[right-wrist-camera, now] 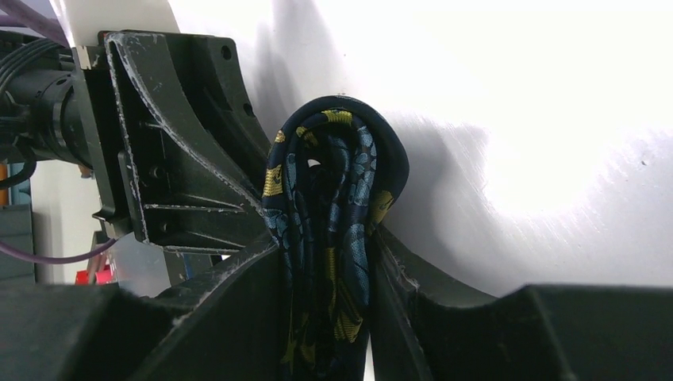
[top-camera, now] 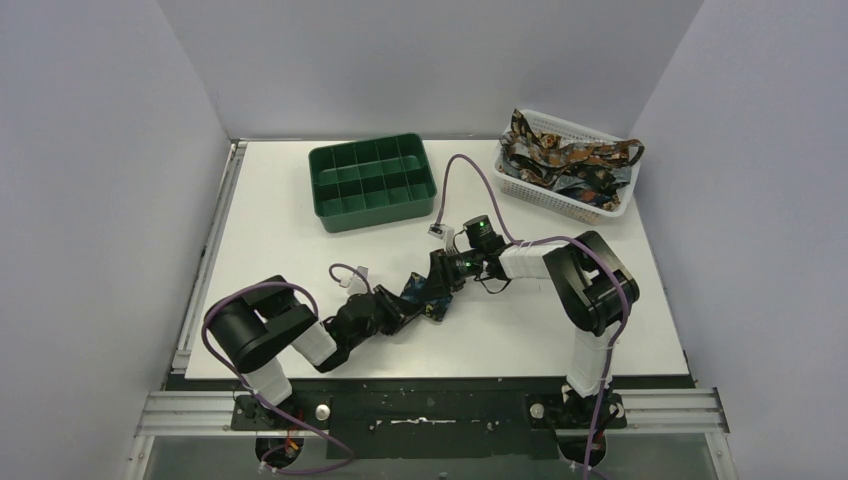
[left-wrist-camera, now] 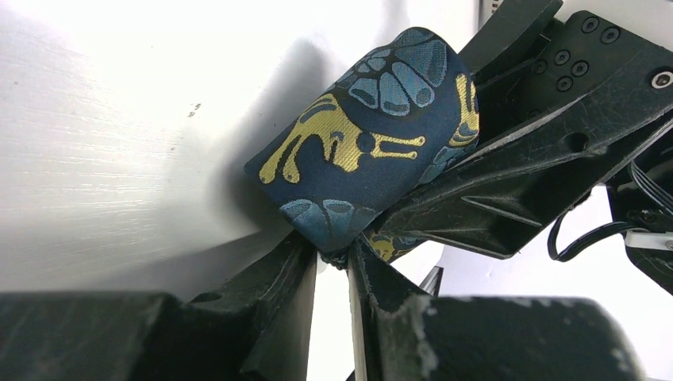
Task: Roll the ties
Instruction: Pick up the tie at the center of the board.
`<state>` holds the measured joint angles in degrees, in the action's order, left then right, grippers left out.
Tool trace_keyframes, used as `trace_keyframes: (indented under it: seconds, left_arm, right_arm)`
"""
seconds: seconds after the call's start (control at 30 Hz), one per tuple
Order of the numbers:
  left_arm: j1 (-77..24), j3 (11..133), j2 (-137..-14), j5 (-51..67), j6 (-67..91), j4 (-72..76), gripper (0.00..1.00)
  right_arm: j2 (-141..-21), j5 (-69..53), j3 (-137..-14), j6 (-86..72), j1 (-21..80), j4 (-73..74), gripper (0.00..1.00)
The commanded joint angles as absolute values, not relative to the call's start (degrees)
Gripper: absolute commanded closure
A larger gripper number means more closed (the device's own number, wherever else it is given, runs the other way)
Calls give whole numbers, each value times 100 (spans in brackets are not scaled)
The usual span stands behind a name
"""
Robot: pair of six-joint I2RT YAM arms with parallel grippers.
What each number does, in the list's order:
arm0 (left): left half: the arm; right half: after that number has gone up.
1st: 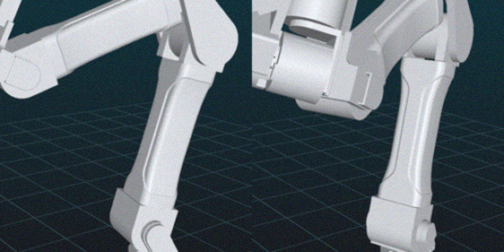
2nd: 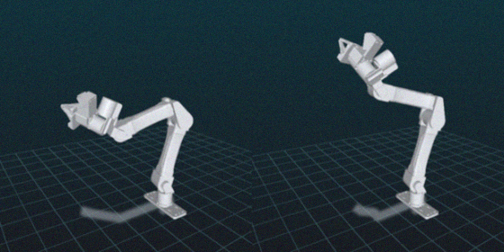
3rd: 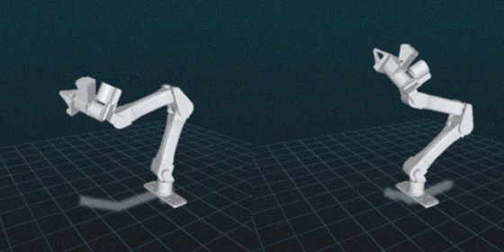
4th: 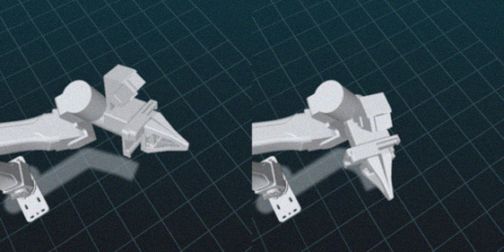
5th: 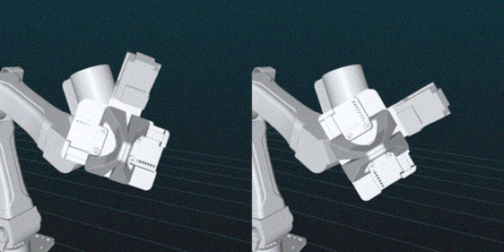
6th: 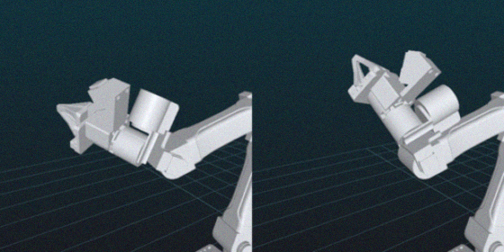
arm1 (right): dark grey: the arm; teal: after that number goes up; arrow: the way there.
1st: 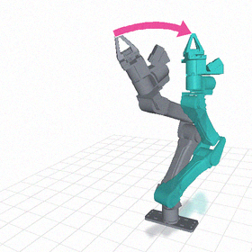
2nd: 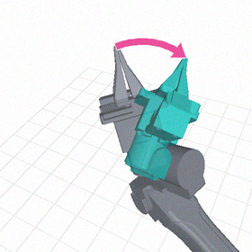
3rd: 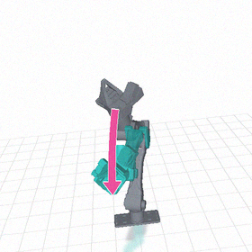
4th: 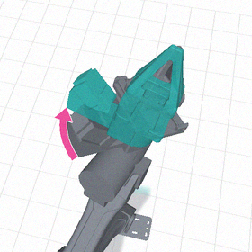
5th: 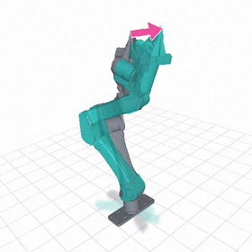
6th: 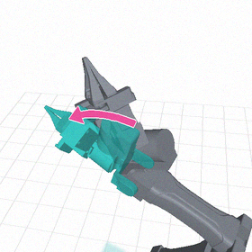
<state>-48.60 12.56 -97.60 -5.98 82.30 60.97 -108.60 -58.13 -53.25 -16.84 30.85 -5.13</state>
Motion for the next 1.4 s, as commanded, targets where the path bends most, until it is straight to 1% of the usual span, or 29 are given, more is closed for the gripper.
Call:
trace_keyframes:
  seconds: [0.0,0.07,0.1,0.17,0.2,0.3,0.37,0.57,0.6,0.63,0.67,0.7,0.73,0.77,0.8,0.97,1.07,1.1,1.23,1.37]
  left_arm:
    - [-4732,1164,-9695,-977,8073,5711,80]
    - [-4718,1122,-9573,-1015,8048,5620,77]
    - [-4713,1114,-9480,-1027,8024,5571,72]
    - [-4714,1045,-9191,-1077,7876,5455,61]
    - [-4712,1022,-9080,-1101,7869,5345,57]
    - [-4712,899,-8682,-1247,7847,5035,53]
    - [-4716,777,-8359,-1399,7846,4828,46]
    - [-4565,646,-7419,-1720,7784,4109,45]
    - [-4528,650,-7328,-1700,7710,4074,50]
    - [-4474,712,-7291,-1619,7562,4058,58]
    - [-4432,824,-7308,-1509,7463,3962,62]
    - [-4424,914,-7357,-1419,7414,3858,65]
    - [-4421,963,-7441,-1360,7389,3834,81]
    - [-4431,964,-7525,-1308,7384,3929,95]
    - [-4469,921,-7613,-1286,7409,4053,100]
    - [-4539,968,-8079,-1038,7439,4159,100]
    - [-4608,1167,-8500,-821,7436,4409,100]
    - [-4642,1206,-8657,-757,7489,4627,100]
    - [-4683,1507,-9504,-299,7598,5555,100]
    - [-4753,1450,-10252,-355,7948,6474,100]
  right_arm:
    - [-10659,-6083,-5335,-1902,3295,-490,83]
    - [-10585,-5919,-5318,-1934,3296,-486,85]
    - [-10553,-5796,-5309,-1978,3290,-484,90]
    - [-10444,-5482,-5291,-2051,3278,-499,94]
    - [-10425,-5398,-5305,-2055,3276,-481,94]
    - [-10313,-5119,-5340,-2080,3251,-414,95]
    - [-10219,-4943,-5343,-2094,3202,-410,96]
    - [-10122,-4907,-5412,-2237,3120,-473,96]
    - [-10102,-4931,-5398,-2270,3127,-549,96]
    - [-10132,-4976,-5427,-2272,3136,-553,95]
    - [-10195,-5018,-5476,-2236,3157,-470,94]
    - [-10268,-5036,-5529,-2156,3182,-372,90]
    - [-10336,-5013,-5570,-2104,3200,-280,89]
    - [-10373,-4994,-5568,-2101,3210,-271,88]
    - [-10387,-4995,-5541,-2118,3223,-309,87]
    - [-10348,-4933,-5472,-2123,3228,-357,77]
    - [-10359,-4951,-5488,-2151,3234,-352,76]
    - [-10334,-4932,-5473,-2161,3234,-364,76]
    - [-10272,-4949,-5388,-2162,3234,-376,68]
    - [-10222,-5125,-5281,-2171,3234,-443,58]
